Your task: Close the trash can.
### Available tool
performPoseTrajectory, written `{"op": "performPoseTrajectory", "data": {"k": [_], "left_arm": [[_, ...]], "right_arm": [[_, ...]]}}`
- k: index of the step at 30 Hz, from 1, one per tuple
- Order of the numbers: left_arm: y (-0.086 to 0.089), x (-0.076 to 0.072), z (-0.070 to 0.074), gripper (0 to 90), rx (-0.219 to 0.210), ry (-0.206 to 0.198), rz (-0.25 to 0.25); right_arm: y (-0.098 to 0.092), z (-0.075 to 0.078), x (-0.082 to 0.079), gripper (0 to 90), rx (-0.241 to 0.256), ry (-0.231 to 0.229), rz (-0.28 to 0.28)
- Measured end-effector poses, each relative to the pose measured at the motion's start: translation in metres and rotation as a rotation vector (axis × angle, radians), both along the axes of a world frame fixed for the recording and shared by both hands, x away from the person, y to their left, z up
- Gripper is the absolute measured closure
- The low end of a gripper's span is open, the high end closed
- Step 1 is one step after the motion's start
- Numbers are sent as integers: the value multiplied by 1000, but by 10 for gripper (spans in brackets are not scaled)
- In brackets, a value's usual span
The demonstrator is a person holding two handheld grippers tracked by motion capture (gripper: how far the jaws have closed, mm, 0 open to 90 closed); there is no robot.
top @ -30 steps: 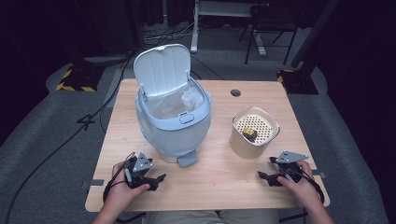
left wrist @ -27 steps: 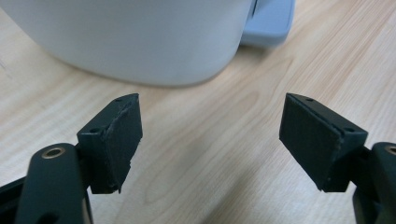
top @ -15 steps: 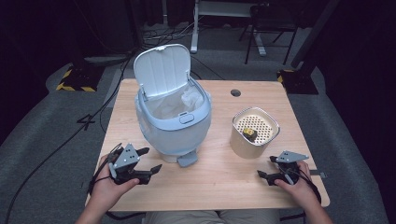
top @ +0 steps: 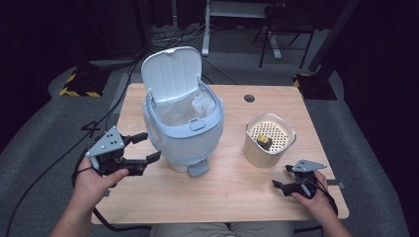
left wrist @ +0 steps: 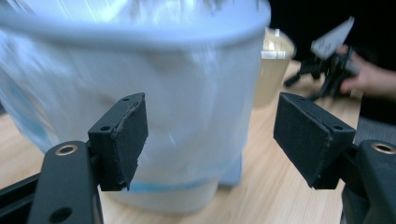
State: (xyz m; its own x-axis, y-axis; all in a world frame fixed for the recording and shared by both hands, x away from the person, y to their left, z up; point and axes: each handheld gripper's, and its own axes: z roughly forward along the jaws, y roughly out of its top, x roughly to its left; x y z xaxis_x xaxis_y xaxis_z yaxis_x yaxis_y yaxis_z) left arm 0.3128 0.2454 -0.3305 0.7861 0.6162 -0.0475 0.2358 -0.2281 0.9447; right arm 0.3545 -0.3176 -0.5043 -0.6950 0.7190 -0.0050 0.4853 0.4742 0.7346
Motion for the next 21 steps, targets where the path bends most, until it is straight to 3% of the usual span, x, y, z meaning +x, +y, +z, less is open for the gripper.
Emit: {"op": "performPoseTrajectory", "data": {"k": [7,11,18,21], "left_arm": [[6,8,28,268,-59,-34,-10],[9,16,41,274,-70,-50,-2],[17,33,61,274,-108,-39,33],[19,40,68,274,-98,-45,49]], "right_arm": [[0,0,0,150,-1,-1,-1],[0,0,0,150,-1,-1,-1],[0,0,0,150,-1,-1,-1],[0,0,0,150,-1,-1,-1]]}}
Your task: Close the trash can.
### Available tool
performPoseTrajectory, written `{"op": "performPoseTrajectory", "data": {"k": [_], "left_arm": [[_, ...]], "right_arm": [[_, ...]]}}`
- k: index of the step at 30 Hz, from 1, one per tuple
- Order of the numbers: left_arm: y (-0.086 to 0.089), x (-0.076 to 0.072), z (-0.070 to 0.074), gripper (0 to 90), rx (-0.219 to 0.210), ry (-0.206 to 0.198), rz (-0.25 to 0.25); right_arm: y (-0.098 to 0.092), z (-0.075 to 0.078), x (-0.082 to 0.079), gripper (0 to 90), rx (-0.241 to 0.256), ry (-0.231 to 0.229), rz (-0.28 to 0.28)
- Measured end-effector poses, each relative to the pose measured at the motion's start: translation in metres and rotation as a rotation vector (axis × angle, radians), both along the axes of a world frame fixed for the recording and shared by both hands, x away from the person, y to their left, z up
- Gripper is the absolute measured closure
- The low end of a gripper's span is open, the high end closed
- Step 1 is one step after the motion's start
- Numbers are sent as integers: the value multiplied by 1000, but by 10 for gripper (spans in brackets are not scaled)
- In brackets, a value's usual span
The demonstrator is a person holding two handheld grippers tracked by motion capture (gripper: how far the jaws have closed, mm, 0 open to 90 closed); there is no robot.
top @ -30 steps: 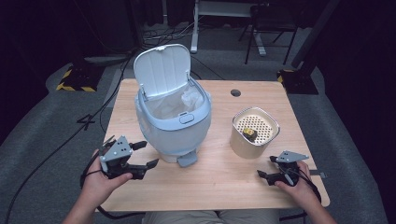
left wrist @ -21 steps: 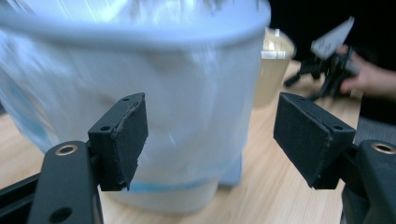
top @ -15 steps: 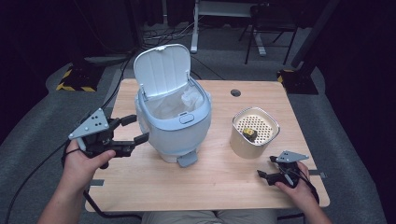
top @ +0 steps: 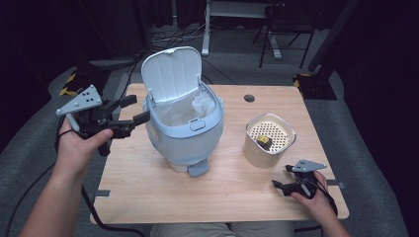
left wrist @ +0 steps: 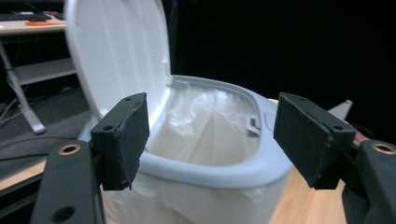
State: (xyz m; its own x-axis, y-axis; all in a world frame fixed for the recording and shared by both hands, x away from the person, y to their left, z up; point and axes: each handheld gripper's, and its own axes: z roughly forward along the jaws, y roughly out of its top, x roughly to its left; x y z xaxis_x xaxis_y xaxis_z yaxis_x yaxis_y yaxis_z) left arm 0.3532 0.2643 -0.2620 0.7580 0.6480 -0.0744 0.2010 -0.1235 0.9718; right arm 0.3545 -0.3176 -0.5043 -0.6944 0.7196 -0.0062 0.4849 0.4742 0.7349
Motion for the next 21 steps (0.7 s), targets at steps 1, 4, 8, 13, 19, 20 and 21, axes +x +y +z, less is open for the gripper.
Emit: {"op": "performPoseTrajectory", "data": {"k": [1,4,8,13,19,20,21], "left_arm": [[0,3,3,274,7,-7,2],[1,8,9,277,15,-13,10],[2,17,13,293,-10,-23,52],[1,30,18,298,10,-29,90],[1,49,22,298,41,-21,130],[2,53,23,302,36,-20,128],[3,57,23,310,33,-20,123]], "right_arm": [[0,0,0,150,0,0,-1],[0,0,0,150,0,1,-1],[0,0,0,150,2,1,-1],[0,0,0,150,1,0,0],[0,0,0,150,1,1,-1],[0,0,0,150,1,2,-1],[0,0,0,151,1,2,-1]]}}
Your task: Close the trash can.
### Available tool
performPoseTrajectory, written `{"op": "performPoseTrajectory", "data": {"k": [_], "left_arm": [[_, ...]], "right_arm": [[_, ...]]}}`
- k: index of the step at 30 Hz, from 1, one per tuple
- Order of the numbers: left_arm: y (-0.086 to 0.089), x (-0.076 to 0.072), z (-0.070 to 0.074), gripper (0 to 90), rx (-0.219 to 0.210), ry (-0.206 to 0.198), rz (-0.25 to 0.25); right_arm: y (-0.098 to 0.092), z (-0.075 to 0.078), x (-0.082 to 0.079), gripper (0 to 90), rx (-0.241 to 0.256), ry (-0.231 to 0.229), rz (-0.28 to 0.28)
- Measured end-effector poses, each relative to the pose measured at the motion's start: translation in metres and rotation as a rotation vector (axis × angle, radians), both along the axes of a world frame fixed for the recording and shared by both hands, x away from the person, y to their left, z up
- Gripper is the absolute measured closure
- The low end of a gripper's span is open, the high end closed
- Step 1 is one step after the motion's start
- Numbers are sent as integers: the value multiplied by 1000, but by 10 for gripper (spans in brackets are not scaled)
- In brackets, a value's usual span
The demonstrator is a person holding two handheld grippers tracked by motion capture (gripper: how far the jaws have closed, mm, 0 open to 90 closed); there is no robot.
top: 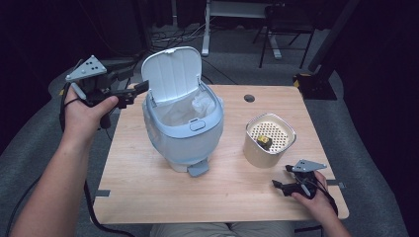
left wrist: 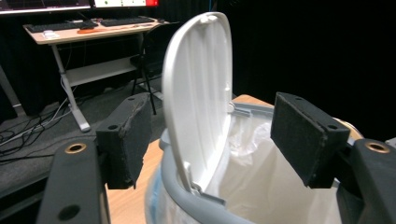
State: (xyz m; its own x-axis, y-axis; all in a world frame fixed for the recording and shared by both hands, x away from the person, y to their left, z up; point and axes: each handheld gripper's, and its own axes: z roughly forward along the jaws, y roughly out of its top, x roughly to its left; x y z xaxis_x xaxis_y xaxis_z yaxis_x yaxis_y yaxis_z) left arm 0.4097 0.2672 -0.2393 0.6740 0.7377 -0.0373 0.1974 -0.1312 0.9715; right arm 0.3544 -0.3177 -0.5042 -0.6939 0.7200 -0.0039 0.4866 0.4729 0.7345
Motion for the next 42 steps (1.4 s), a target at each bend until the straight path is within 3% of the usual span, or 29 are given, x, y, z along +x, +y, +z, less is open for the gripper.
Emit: {"op": "performPoseTrajectory", "data": {"k": [11,16,19,25,28,32,38,42], "left_arm": [[-5,23,4,333,-21,26,-57],[-8,27,6,394,-48,32,-97],[-11,25,7,382,-33,29,-96],[-13,15,7,386,-41,35,-143],[-19,6,5,379,-21,37,-179],[-30,-4,0,364,37,43,-213],[-42,-15,-7,355,61,43,-265],[-51,-17,-15,359,72,65,-298]], "right_arm": [[0,0,0,151,1,1,2],[0,0,0,151,1,1,2],[0,0,0,151,1,1,2],[0,0,0,151,1,1,2],[0,0,0,151,2,1,2],[0,0,0,151,1,1,2],[0,0,0,153,1,1,1],[0,0,0,154,3,3,2]]}}
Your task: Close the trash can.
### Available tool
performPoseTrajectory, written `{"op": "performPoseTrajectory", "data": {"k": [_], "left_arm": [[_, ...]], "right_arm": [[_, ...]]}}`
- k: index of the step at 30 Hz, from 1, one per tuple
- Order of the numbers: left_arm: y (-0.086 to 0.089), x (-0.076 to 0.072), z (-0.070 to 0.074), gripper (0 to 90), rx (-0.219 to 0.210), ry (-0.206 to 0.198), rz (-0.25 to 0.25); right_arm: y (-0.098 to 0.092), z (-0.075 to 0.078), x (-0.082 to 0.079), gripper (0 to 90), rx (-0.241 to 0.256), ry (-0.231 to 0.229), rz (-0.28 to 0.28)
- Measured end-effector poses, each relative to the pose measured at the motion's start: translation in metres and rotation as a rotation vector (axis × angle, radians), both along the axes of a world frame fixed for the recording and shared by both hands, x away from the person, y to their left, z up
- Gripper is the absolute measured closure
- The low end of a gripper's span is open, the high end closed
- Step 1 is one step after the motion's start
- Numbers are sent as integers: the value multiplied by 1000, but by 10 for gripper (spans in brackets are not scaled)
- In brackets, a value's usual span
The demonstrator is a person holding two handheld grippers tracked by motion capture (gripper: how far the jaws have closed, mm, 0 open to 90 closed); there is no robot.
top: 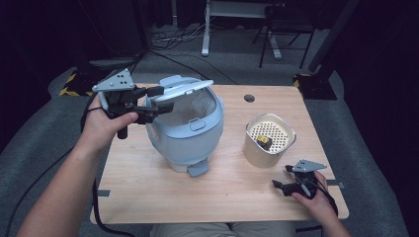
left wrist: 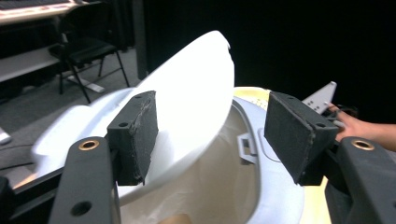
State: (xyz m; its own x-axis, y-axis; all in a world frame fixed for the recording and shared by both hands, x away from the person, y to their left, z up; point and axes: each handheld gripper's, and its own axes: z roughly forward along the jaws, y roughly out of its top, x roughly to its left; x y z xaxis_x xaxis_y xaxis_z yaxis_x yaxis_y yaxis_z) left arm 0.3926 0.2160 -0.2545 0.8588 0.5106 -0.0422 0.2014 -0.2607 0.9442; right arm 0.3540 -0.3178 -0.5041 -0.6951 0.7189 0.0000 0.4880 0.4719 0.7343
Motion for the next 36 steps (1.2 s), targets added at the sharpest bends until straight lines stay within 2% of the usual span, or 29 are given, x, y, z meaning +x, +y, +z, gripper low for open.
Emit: {"op": "performPoseTrajectory", "data": {"k": [3,8,13,16,18,20,22,24,30,36], "left_arm": [[-8,0,-6,361,23,11,-21],[-21,-1,-13,379,14,46,-75],[-32,2,-18,408,61,67,-83],[-37,5,-20,424,66,76,-80],[-39,8,-21,440,70,96,-80],[-42,11,-22,453,99,109,-84],[-45,14,-22,457,98,111,-81],[-47,15,-21,460,116,105,-78],[-50,17,-20,507,152,69,-41],[-50,20,-21,557,165,45,-33]], "right_arm": [[0,0,0,154,0,0,0],[0,0,0,154,0,0,0],[0,0,-1,154,0,-1,4],[0,0,-1,154,1,-3,8],[0,0,-1,155,1,-3,10],[-1,0,-2,155,1,-2,12],[-1,0,-4,158,1,-1,15],[-2,0,-5,158,3,-2,22],[-2,0,-5,159,6,1,25],[-2,0,-6,159,2,-2,18]]}}
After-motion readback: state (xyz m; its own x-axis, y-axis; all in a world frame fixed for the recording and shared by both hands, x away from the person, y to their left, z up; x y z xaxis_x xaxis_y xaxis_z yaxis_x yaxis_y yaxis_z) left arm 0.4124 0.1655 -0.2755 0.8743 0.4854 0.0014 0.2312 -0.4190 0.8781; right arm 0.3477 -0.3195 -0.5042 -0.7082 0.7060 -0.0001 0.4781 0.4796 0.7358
